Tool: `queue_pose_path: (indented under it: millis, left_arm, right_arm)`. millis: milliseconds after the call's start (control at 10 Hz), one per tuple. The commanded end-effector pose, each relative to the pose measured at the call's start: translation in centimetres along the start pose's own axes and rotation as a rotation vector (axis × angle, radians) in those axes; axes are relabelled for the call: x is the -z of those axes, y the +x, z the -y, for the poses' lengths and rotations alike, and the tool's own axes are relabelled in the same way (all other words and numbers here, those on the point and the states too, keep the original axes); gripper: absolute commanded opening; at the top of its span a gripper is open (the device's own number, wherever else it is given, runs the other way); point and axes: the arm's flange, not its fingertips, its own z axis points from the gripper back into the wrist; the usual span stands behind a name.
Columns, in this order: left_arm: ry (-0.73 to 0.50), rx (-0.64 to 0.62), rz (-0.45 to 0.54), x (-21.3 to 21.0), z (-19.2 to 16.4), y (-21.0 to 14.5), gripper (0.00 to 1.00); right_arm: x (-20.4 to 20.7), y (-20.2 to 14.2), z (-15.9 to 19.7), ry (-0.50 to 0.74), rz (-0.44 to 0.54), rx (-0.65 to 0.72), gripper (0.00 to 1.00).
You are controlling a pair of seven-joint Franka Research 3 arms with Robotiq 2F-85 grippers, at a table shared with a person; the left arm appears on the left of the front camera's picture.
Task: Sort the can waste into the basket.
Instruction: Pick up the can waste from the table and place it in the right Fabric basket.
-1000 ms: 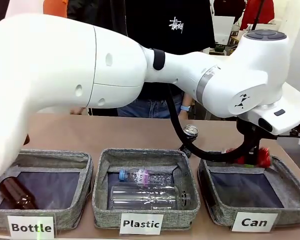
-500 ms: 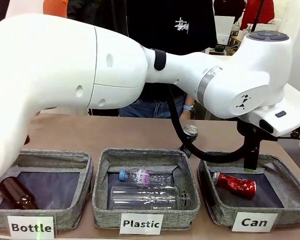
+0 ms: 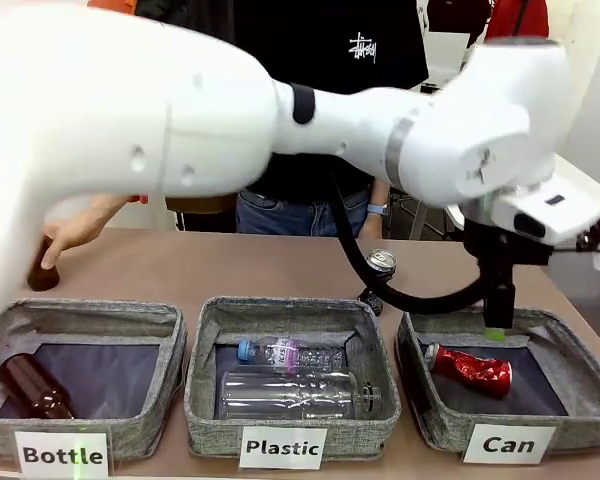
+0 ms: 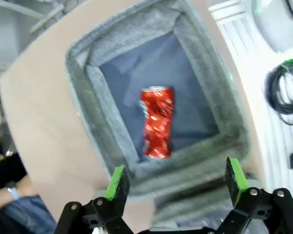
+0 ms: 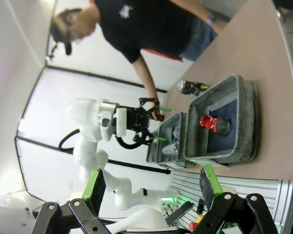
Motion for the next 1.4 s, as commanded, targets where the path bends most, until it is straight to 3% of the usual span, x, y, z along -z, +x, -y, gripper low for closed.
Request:
queue_pose_path:
  millis: [0,100,200,500,700,900,1300]
  left_arm:
    - [-0.147,-0.133,0.021,-5.4,2.7,-4.9,1.0]
    - [-0.315,-0.119,0.054,-8.2,3.8,-8.6,1.0]
    - [-0.332,-0.176,0.137,-10.7,4.8,-13.2,1.0]
    - [-0.208,-0.303,0.273,-13.7,7.8,-23.1,1.0]
    - [-0.205,-0.564,0.408,-17.2,7.5,-32.7,1.0]
    - [-0.275,-0.714,0.562,-19.9,8.1,-42.0,1.0]
    - [-0.348,-1.116,0.945,-18.8,13.0,-60.5,1.0]
  right_arm:
    - [0.8,0.1,0.0,-0.005,-0.006,0.006,1.0]
    - [2.2,0.4,-0.2,0.002,-0.033,0.01,1.0]
    - [4.2,0.9,-0.2,-0.02,-0.068,0.026,1.0]
    - [9.9,1.0,-1.2,-0.059,-0.168,0.022,1.0]
    - [14.4,-0.3,-2.5,-0.056,-0.264,0.005,1.0]
    - [19.0,-1.3,-3.5,-0.06,-0.326,-0.004,1.0]
    - [28.4,-3.6,-4.5,-0.042,-0.479,0.005,1.0]
